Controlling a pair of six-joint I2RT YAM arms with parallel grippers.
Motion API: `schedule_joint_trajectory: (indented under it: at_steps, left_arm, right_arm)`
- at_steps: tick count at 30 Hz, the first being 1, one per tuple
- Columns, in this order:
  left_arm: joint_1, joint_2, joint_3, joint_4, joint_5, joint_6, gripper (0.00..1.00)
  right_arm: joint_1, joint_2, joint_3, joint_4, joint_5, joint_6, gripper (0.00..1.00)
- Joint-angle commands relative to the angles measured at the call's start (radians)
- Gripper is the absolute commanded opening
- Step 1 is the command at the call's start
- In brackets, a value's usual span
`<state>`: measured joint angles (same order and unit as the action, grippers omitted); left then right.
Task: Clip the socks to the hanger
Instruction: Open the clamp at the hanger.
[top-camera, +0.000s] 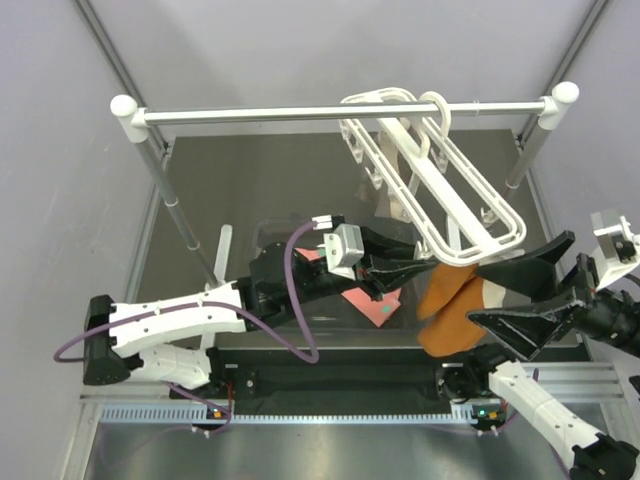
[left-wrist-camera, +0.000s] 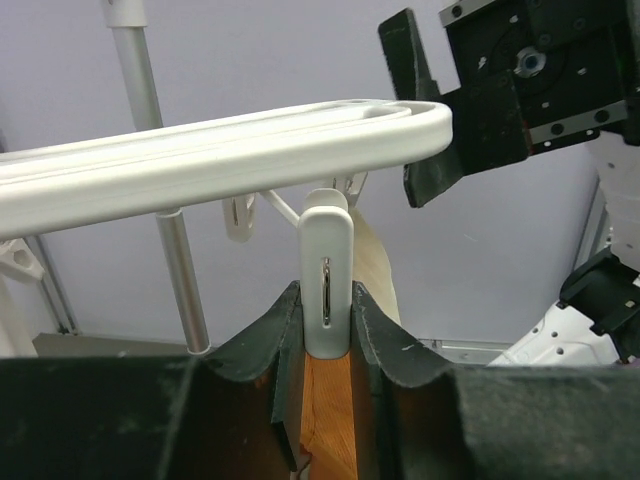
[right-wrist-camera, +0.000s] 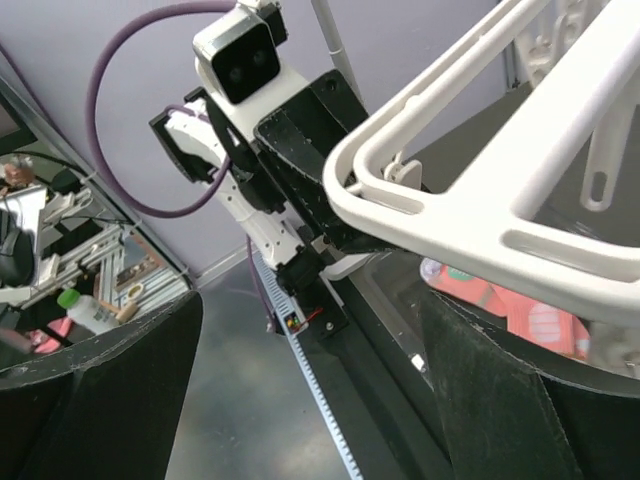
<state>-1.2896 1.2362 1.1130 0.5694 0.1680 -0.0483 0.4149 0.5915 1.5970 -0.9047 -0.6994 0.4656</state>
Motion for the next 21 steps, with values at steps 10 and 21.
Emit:
schedule_joint_trajectory:
  at_steps: [10,21]
  left_arm:
    - [-0.122,0.147,0.232,-0.132,-0.399,0.051,0.00]
    - [-0.189,0.227,0.320,-0.175,-0.551,0.067,0.00]
  right_arm:
    - [-0.011,0.042,0.103,-0.125,0.224,-0.117,0.83]
    - [-0.011,0.036,0.057,-0.079,0.386,-0.130,0.79]
